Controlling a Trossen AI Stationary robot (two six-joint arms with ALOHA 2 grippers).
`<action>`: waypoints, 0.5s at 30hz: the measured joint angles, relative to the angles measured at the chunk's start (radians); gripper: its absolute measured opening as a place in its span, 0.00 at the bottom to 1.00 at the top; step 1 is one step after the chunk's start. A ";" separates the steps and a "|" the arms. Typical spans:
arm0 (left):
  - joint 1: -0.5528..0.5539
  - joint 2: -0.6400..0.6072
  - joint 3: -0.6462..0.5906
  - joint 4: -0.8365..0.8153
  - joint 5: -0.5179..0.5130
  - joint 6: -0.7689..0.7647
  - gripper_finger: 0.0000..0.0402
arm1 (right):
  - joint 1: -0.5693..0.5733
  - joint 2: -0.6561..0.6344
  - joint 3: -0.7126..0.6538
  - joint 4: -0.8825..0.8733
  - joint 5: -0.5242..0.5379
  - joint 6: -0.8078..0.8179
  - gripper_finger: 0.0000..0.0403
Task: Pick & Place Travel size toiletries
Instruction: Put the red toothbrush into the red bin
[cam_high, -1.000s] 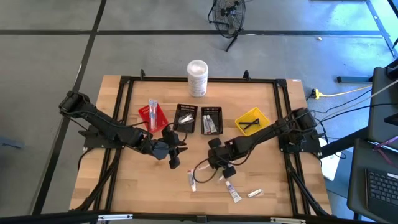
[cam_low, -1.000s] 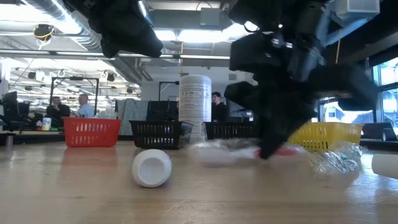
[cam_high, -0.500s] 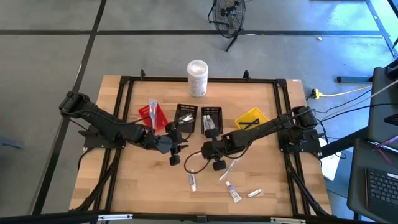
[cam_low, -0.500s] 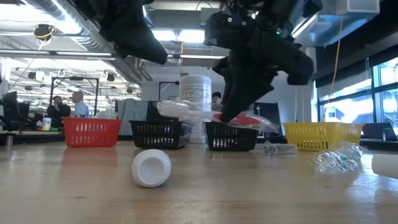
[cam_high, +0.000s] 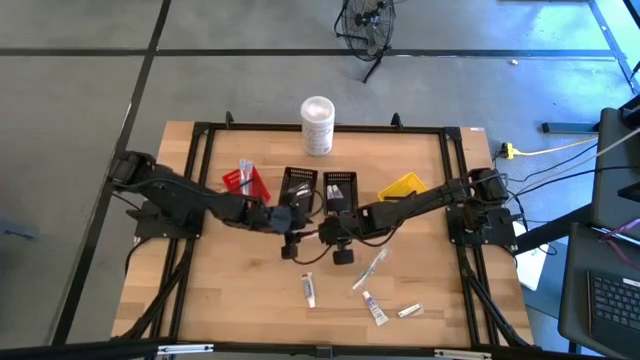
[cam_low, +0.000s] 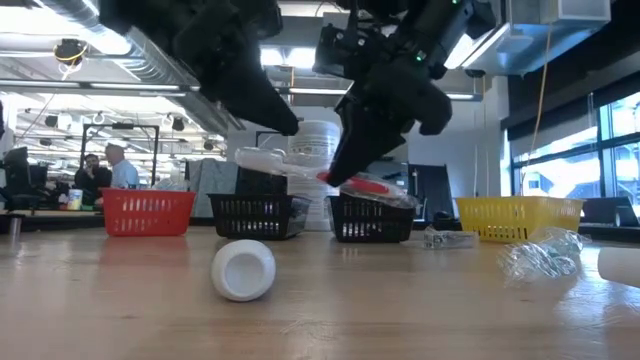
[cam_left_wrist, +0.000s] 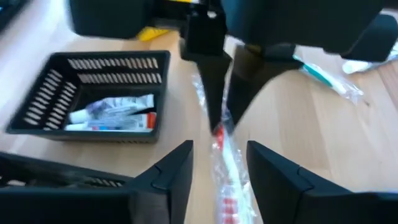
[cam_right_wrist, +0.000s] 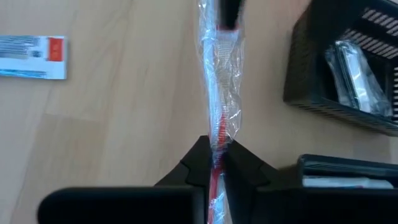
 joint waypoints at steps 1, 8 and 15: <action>0.012 0.003 0.000 -0.002 0.033 0.010 0.38 | 0.000 0.000 0.000 0.001 0.001 0.000 0.06; 0.067 0.057 0.000 0.072 0.226 0.019 0.40 | -0.019 -0.001 0.000 0.034 0.005 -0.001 0.06; 0.082 0.129 0.002 0.086 0.227 0.022 0.40 | -0.026 0.000 0.000 0.024 0.004 0.000 0.06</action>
